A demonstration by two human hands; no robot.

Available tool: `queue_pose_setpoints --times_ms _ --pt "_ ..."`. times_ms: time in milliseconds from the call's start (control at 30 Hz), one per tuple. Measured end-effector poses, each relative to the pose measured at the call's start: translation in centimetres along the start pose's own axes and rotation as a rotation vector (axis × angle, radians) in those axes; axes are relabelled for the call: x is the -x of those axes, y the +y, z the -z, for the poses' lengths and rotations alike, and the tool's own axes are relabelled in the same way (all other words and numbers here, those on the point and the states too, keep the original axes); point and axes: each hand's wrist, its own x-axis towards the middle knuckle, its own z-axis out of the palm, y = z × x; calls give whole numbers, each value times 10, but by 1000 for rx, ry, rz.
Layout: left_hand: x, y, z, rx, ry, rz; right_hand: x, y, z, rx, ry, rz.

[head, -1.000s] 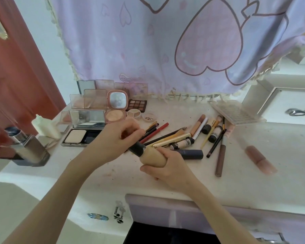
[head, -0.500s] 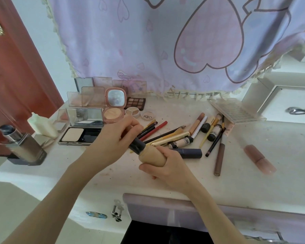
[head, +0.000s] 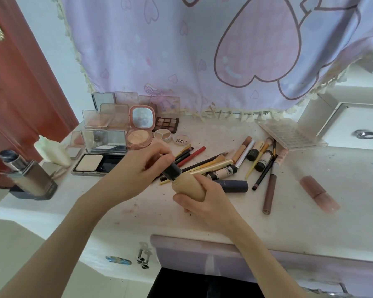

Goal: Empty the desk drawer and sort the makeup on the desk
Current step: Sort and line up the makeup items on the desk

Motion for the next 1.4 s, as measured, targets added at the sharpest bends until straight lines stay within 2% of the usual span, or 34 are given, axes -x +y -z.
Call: queue_pose_setpoints --times_ms 100,167,300,367,500,800,933,1100,1400 --pt "-3 7 -1 -68 105 7 2 1 -2 81 -5 73" --pt "-3 7 1 -95 109 -17 3 -1 -2 94 -25 95" --pt "10 -6 12 139 -144 -36 0 0 0 46 -49 76" --pt "19 -11 17 155 -185 -94 -1 1 0 41 -78 63" --pt "26 -14 25 144 -79 -32 -4 -3 -11 53 -129 84" --pt "48 -31 69 -136 132 117 -28 -35 -73 135 -63 176" --pt "54 -33 88 -294 129 182 -42 -41 -101 151 -68 165" --pt "59 -40 107 -386 216 208 -54 -48 -123 133 -80 147" --pt "64 -52 123 -542 210 209 -72 -49 -152 85 -58 146"
